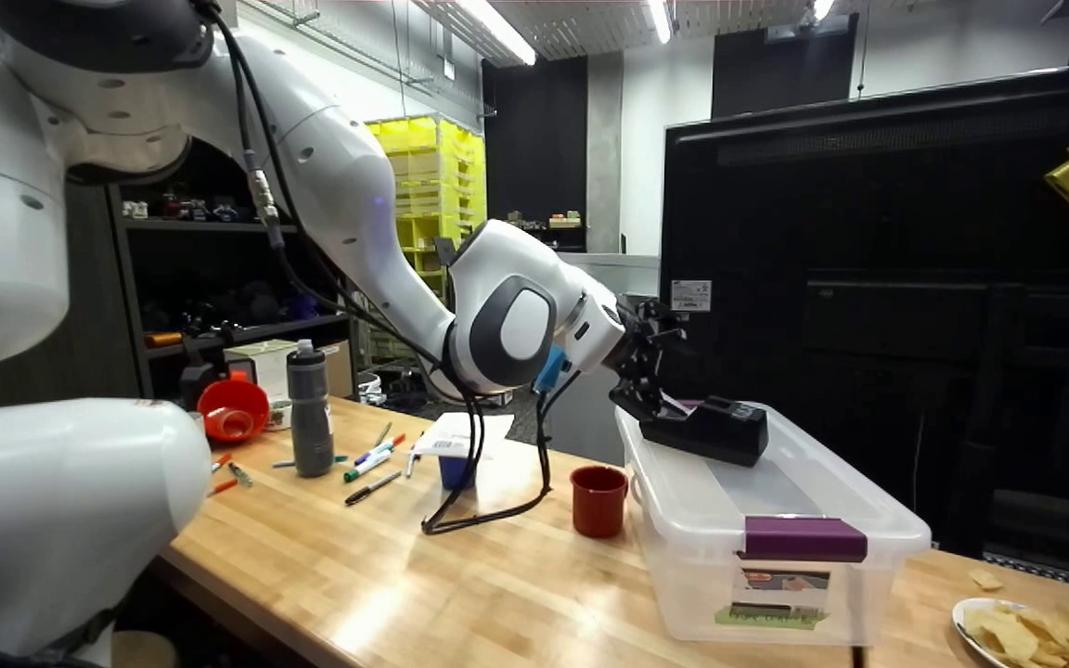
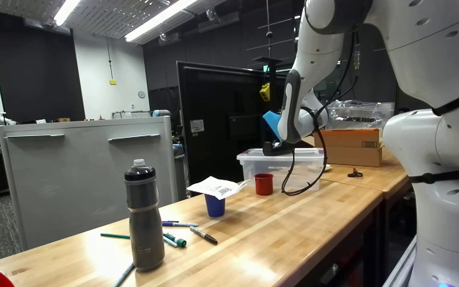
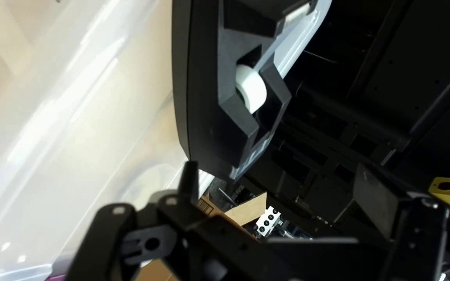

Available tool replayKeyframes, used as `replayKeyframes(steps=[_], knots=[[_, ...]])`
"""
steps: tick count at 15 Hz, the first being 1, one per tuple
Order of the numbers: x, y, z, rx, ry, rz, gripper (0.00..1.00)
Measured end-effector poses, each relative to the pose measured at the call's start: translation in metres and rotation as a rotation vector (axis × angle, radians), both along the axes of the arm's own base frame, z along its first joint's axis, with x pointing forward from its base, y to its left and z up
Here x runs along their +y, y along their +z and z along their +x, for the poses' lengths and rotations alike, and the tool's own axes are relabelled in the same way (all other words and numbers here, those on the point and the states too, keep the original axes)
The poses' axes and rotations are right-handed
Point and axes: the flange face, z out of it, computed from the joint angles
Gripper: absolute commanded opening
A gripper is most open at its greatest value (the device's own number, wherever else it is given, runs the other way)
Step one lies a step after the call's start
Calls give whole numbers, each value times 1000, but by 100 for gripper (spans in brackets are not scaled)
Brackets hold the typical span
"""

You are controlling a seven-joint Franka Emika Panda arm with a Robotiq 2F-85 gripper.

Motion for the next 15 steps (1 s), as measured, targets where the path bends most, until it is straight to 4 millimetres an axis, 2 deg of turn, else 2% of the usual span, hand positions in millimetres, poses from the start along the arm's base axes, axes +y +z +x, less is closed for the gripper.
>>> replayKeyframes(steps=[15], knots=[[3, -9, -8, 48, 126, 52, 100]])
